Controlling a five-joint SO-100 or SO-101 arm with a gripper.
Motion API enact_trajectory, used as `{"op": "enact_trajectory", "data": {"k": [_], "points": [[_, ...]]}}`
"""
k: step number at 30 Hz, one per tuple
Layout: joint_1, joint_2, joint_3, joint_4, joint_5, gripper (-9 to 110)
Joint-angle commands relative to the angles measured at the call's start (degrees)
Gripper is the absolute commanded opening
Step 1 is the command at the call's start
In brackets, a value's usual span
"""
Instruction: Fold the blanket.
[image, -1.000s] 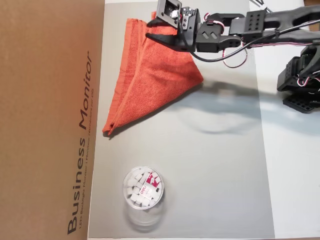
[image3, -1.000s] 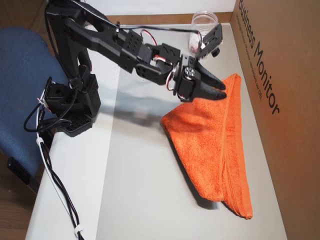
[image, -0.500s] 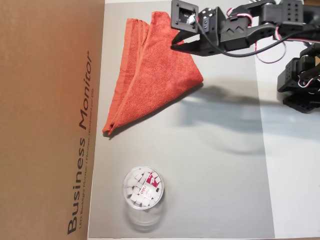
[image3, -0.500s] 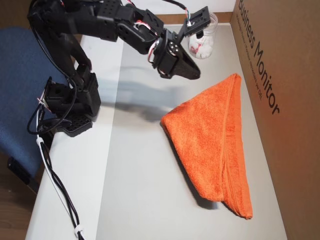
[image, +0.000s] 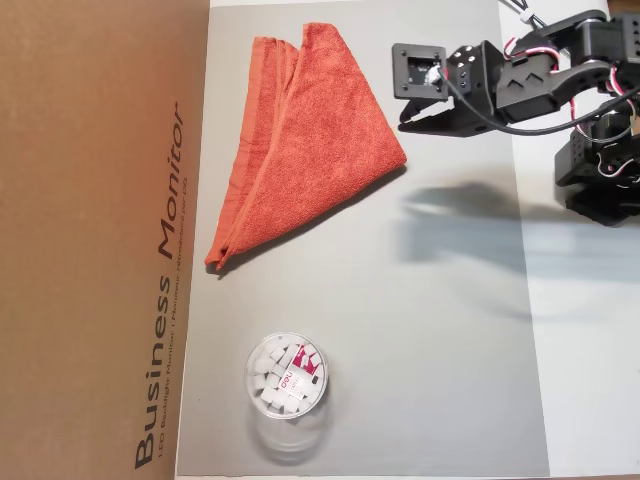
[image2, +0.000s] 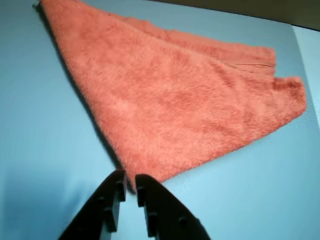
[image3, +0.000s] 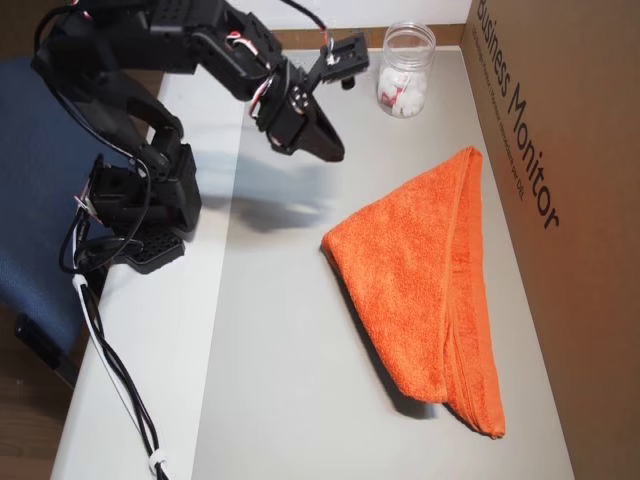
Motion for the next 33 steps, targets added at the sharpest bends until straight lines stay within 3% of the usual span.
{"op": "enact_trajectory", "data": {"k": [1, 33], "points": [[0.1, 6.1, 4.4, 0.2, -0.3, 0], [0.2, 43.2, 45.3, 0.3, -0.4, 0]]}}
